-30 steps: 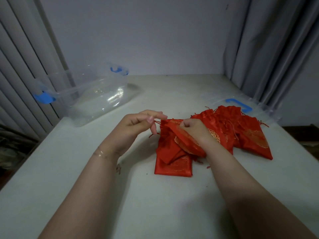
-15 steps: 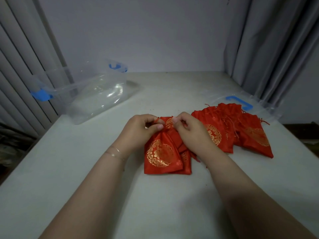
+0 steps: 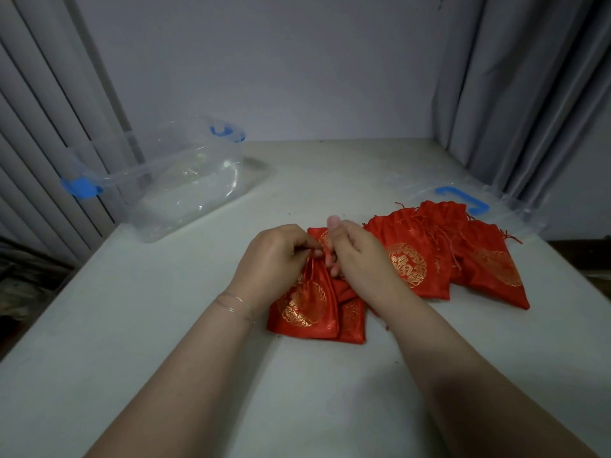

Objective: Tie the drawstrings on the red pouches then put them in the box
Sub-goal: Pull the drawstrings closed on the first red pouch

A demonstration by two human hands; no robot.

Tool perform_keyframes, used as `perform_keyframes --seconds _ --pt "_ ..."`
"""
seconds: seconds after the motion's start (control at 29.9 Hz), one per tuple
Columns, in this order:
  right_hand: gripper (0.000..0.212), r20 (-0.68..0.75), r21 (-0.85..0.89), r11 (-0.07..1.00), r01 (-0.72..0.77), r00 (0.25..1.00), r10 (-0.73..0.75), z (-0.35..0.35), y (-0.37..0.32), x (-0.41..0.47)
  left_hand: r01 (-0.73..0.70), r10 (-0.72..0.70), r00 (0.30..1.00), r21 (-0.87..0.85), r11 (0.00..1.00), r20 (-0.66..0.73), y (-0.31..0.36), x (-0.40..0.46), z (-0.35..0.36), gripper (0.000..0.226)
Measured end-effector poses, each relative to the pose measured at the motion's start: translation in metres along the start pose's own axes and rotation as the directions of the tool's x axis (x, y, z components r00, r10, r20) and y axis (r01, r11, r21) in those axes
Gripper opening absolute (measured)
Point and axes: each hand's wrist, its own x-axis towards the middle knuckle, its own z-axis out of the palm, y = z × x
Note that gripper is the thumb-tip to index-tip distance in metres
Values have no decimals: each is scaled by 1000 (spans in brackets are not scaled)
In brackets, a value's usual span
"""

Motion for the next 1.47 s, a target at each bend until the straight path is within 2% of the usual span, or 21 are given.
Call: perform_keyframes --seconds 0.17,0.3,0.4,0.47,0.54,0.6,0.64,0.7,0.8,0.9,0.97,1.0,1.07,1.1,1.17,1.24,1.37,1.47 --pt "52 71 -20 989 -146 986 147 -2 1 8 -164 160 986 139 977 36 5 -1 0 33" --pt "31 167 1 987 -162 973 160 -8 0 10 -270 266 963 269 924 54 -1 1 -3 30" --pt "25 210 -24 988 -153 965 154 -9 0 10 -291 287 956 297 910 57 -7 1 -5 29" --pt "25 227 -13 987 -162 961 160 -9 0 10 -190 192 981 175 966 7 -6 0 -7 23" --pt "25 216 56 981 -185 962 169 -11 0 10 45 -48 998 -88 995 -37 -2 -1 -10 12" --pt "25 181 113 980 -162 974 140 -15 -1 10 252 -271 962 -359 899 -3 1 1 -13 15" --pt "25 158 108 985 -134 981 116 -17 -1 10 305 -333 942 -473 827 25 2 2 -14 14" --pt "24 107 8 998 -59 993 58 -19 -3 8 358 -403 913 -605 712 65 2 3 -16 12" --pt "20 75 -98 995 27 997 -20 -20 -5 3 393 -446 890 -644 656 90 2 2 -20 11" --pt "19 207 -169 983 75 978 -39 -23 -5 -1 417 -464 876 -687 595 130 -1 2 -23 11" --pt "20 278 -243 966 82 960 -12 -25 -5 -4 400 -437 891 -658 638 118 -2 1 -25 12" --pt "23 271 -257 963 87 962 -14 -26 -6 -5 373 -401 912 -592 715 90 -3 0 -24 14" --pt "28 161 -239 963 124 983 -86 -28 -8 -4 282 -292 956 -418 863 42 -1 0 -22 18" --pt "25 96 -200 968 152 986 -135 -28 -8 -2 234 -237 971 -361 903 36 1 -1 -20 21" --pt "16 64 -106 981 163 986 -156 -28 -9 2 152 -143 988 -318 936 50 5 -2 -15 23" --pt "18 130 -56 993 106 987 -98 -23 -8 2 88 -82 996 -279 956 34 9 -5 -11 23" --pt "15 78 69 997 -42 996 37 -16 -4 3 -51 39 997 -206 977 -61 13 -5 -5 23" --pt "13 78 197 977 -88 994 74 -14 -5 4 -172 162 978 -75 982 -130 10 -6 -1 19"
